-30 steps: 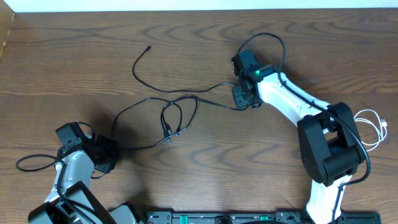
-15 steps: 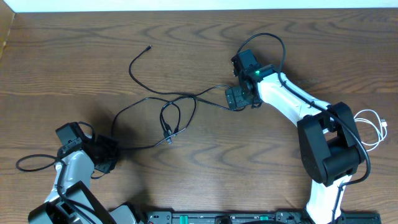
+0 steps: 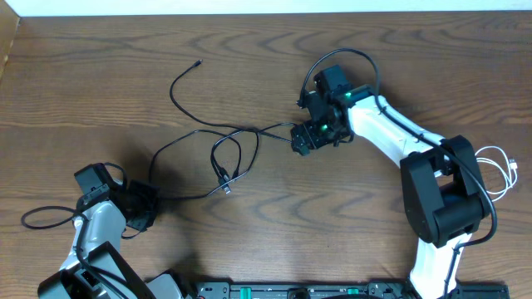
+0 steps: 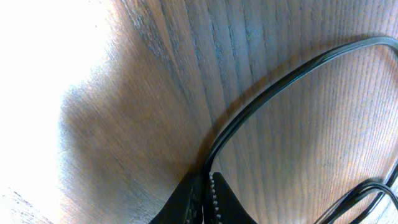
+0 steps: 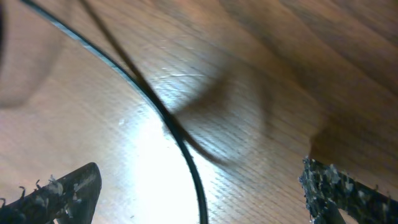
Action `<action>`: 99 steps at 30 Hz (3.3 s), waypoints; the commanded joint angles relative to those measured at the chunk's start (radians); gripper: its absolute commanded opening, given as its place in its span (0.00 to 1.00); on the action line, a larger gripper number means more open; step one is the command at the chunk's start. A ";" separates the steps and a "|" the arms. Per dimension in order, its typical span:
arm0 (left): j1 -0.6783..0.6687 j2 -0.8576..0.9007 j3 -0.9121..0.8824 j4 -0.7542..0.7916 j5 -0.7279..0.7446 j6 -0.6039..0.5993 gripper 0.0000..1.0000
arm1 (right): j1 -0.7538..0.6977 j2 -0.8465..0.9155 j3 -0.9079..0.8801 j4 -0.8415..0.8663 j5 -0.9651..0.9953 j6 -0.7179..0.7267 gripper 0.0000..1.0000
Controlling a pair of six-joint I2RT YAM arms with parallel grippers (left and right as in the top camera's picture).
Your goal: Untangle cables
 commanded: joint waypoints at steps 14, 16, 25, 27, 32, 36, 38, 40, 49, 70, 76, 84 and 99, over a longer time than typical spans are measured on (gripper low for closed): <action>0.019 0.067 -0.080 -0.040 -0.197 0.017 0.10 | -0.153 -0.012 -0.008 -0.020 -0.524 -0.203 0.99; 0.019 0.067 -0.080 -0.040 -0.197 0.017 0.10 | -0.159 -0.012 -0.009 -0.021 -0.524 -0.199 0.99; 0.019 0.067 -0.080 -0.039 -0.197 0.017 0.10 | -0.118 -0.012 -0.009 -0.008 -0.654 -0.201 0.83; 0.019 0.067 -0.080 -0.037 -0.197 0.017 0.10 | -0.102 -0.012 -0.009 0.000 -0.652 -0.208 0.82; 0.019 0.067 -0.080 -0.036 -0.194 0.017 0.11 | -0.058 -0.012 -0.009 0.016 -0.640 -0.211 0.73; 0.019 0.067 -0.080 -0.032 -0.194 0.017 0.11 | -0.011 -0.012 -0.009 0.034 -0.639 -0.211 0.41; 0.019 0.067 -0.080 -0.032 -0.194 0.017 0.11 | 0.017 -0.012 -0.009 0.048 -0.619 -0.211 0.27; 0.019 0.067 -0.080 -0.032 -0.194 0.017 0.11 | 0.046 -0.012 -0.009 0.060 -0.572 -0.211 0.17; 0.019 0.067 -0.080 -0.032 -0.194 0.017 0.10 | 0.182 -0.011 -0.009 0.100 -0.280 -0.164 0.03; -0.031 -0.067 0.227 -0.448 0.075 0.277 0.27 | 0.206 -0.011 -0.009 0.128 -0.010 0.039 0.10; -0.206 -0.121 0.235 -0.431 0.147 0.323 0.29 | 0.193 -0.011 -0.009 0.118 0.065 0.081 0.22; -0.501 -0.100 0.234 -0.285 0.139 0.245 0.42 | 0.169 -0.011 -0.009 0.097 0.186 0.137 0.37; -0.846 -0.098 0.233 -0.068 -0.217 0.002 0.47 | 0.106 -0.011 -0.009 0.081 0.206 0.176 0.40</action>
